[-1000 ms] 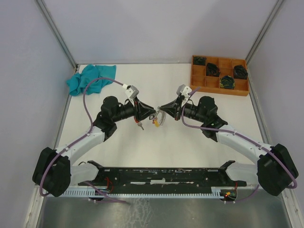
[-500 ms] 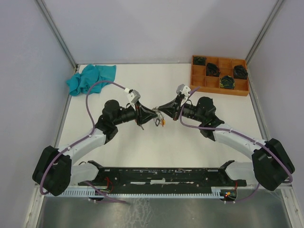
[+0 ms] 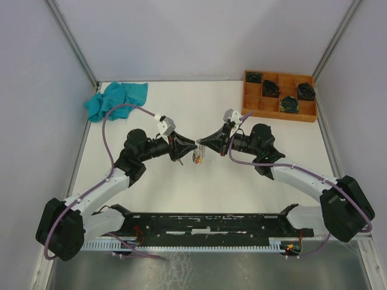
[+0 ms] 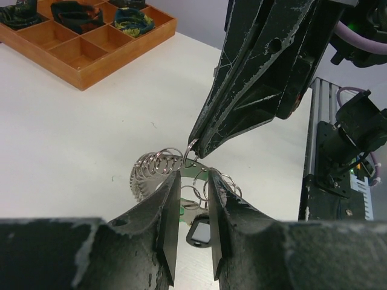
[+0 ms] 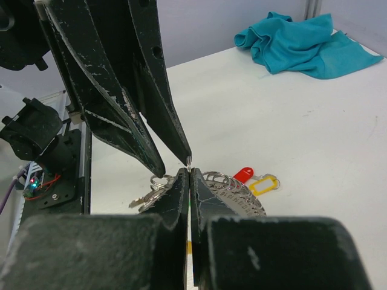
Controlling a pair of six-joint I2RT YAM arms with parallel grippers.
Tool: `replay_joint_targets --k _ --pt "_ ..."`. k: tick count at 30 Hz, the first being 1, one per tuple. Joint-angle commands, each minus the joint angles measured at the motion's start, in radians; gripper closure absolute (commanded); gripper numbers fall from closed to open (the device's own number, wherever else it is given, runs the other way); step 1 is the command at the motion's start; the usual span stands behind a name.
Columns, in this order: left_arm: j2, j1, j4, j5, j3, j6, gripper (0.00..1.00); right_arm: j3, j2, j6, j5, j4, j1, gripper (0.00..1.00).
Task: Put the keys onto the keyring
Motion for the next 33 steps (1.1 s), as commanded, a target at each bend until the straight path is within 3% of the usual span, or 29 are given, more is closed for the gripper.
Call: replay_joint_targets --k 1,17,33 --pt "-0.034 0.015 -0.029 0.003 0.015 0.108 0.68 0.034 0.000 0.016 -0.076 0.083 -0.004 0.99" --pt "-0.001 0.025 0.061 0.174 0.010 0.114 0.71 0.053 0.015 0.024 -0.163 0.078 -0.005 0.99" --pt "0.019 0.024 0.060 0.226 0.014 0.117 0.92 0.066 0.024 0.049 -0.228 0.083 -0.003 0.99"
